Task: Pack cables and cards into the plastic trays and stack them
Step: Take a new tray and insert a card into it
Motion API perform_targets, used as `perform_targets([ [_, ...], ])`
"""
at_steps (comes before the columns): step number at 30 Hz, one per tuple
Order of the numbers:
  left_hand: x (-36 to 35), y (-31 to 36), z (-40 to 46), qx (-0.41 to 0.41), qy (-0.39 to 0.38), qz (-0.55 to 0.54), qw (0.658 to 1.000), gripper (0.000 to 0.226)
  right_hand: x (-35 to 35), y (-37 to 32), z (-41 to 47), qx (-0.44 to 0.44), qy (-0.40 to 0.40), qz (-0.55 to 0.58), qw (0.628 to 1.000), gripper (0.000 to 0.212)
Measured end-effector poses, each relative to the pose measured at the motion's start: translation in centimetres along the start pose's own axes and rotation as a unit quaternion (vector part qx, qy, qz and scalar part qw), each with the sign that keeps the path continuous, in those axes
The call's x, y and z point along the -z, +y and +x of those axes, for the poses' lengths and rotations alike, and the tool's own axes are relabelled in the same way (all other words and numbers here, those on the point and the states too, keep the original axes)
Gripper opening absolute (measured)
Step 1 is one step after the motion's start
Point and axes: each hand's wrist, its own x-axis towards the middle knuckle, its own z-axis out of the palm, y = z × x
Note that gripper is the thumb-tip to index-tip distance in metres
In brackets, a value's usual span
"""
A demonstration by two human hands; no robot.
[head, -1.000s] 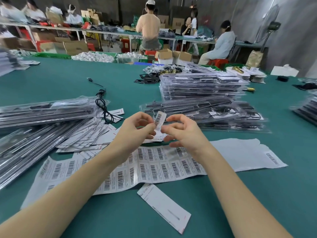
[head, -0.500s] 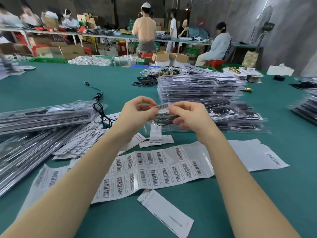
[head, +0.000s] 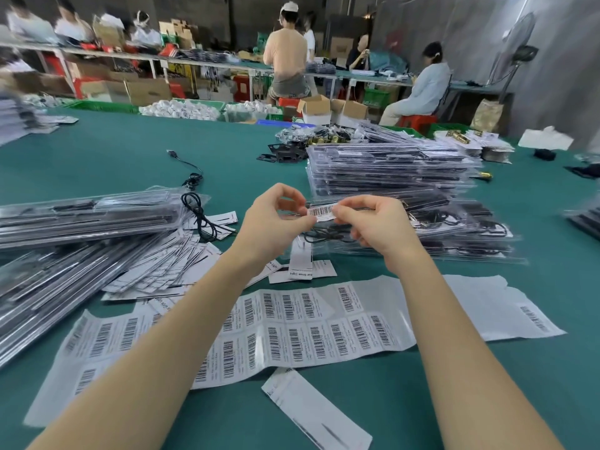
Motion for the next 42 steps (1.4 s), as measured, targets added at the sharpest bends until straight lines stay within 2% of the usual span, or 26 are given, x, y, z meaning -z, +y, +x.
perform_targets([
  [4, 0.3, -0.5, 0.1, -0.065, 0.023, 0.086, 0.994, 0.022, 0.8, 0.5, 0.1, 0.012, 0.009, -0.015, 1.000, 0.004],
  [8, 0.9, -1.4, -0.2, -0.202, 0.030, 0.186, 0.961, 0.012, 0.8, 0.9, 0.2, 0.013, -0.008, -0.024, 1.000, 0.004],
  [11, 1.0, -2.4, -0.5, -0.247, 0.014, 0.210, 0.946, 0.009, 0.5, 1.1, 0.3, 0.022, -0.018, -0.038, 0.999, 0.005],
  [15, 1.2, -3.1, -0.3, -0.263, -0.013, 0.236, 0.935, 0.009, 0.2, 1.5, 0.4, 0.023, -0.019, -0.050, 0.998, 0.005],
  [32, 1.5, -3.3, -0.3, -0.269, -0.029, 0.233, 0.934, 0.013, -0.1, 1.4, 0.2, 0.018, -0.018, -0.114, 0.993, 0.006],
  [42, 1.6, -3.7, -0.5, -0.294, -0.067, 0.233, 0.924, 0.012, -0.4, 1.5, 0.3, 0.022, -0.013, -0.138, 0.990, 0.004],
])
